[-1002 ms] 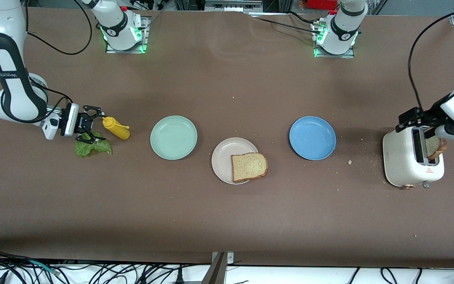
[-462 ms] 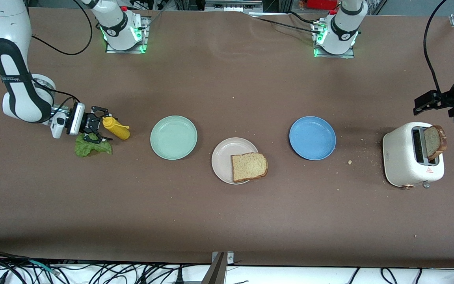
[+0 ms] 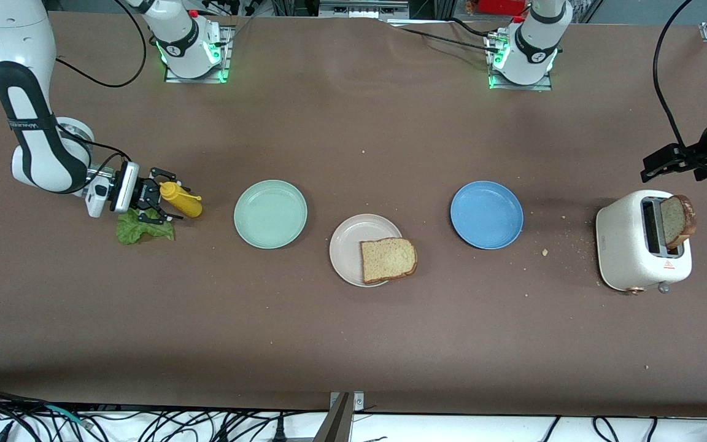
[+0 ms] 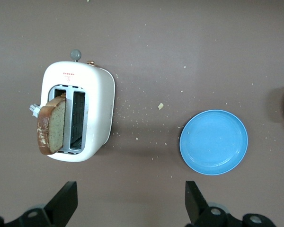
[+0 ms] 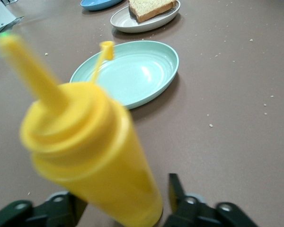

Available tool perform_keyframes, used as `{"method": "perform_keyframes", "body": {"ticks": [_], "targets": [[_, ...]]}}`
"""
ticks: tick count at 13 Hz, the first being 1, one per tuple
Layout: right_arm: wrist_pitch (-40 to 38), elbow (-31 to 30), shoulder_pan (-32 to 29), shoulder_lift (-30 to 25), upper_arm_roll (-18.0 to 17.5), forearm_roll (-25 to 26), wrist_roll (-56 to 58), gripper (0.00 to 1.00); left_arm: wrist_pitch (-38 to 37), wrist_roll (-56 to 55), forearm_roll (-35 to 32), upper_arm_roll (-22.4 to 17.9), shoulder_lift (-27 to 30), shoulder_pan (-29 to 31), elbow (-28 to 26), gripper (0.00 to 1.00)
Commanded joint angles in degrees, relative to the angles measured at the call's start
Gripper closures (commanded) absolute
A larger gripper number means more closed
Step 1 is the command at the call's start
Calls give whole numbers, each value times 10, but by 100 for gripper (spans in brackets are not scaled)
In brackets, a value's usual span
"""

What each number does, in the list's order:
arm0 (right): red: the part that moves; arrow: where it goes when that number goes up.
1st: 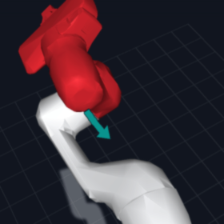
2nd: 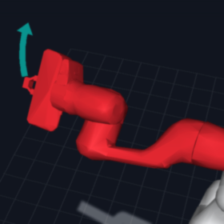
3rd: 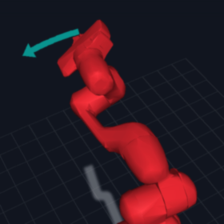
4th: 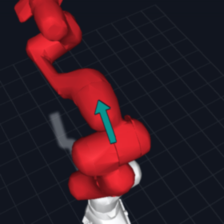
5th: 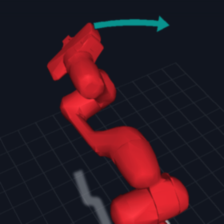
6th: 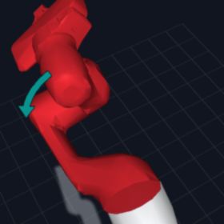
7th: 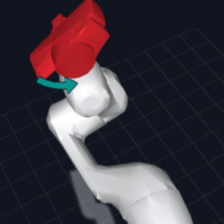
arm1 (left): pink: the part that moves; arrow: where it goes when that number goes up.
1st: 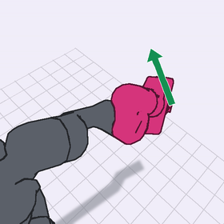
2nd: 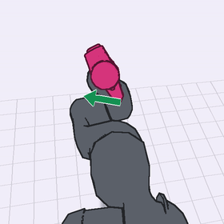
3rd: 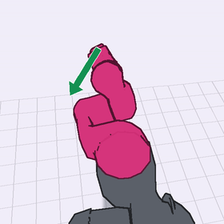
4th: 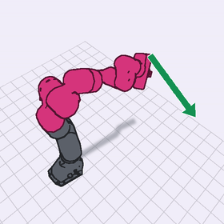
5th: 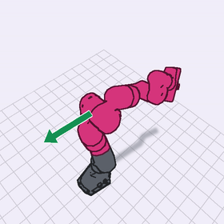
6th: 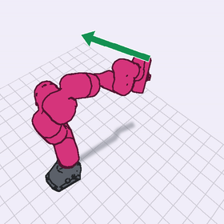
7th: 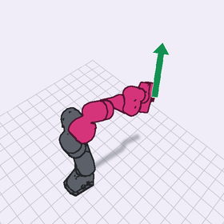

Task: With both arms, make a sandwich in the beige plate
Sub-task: 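Grasp the yellow mustard bottle with the right gripper and lift it, then carry the mustard bottle over the bread on the beige plate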

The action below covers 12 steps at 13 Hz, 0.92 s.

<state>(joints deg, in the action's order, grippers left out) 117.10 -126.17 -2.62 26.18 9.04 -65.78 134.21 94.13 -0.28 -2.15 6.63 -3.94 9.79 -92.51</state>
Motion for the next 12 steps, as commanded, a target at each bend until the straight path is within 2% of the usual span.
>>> {"method": "perform_keyframes", "body": {"ticks": [1,4,8,9,12], "targets": [[26,-7,10,-2,-2,-21,18,100,-15,-8,14,-7,-8,-3,17,0],[55,3,28,-5,-2,-21,0,100,-21,-7,13,-7,-7,-1,18,0],[143,48,124,-16,3,8,-131,100,-21,-6,13,-9,-6,0,19,0],[165,63,145,-16,5,39,-178,100,-21,-5,12,-10,-6,1,19,0],[181,123,188,-16,4,197,-367,100,-21,-5,12,-12,-6,3,19,0]]}}
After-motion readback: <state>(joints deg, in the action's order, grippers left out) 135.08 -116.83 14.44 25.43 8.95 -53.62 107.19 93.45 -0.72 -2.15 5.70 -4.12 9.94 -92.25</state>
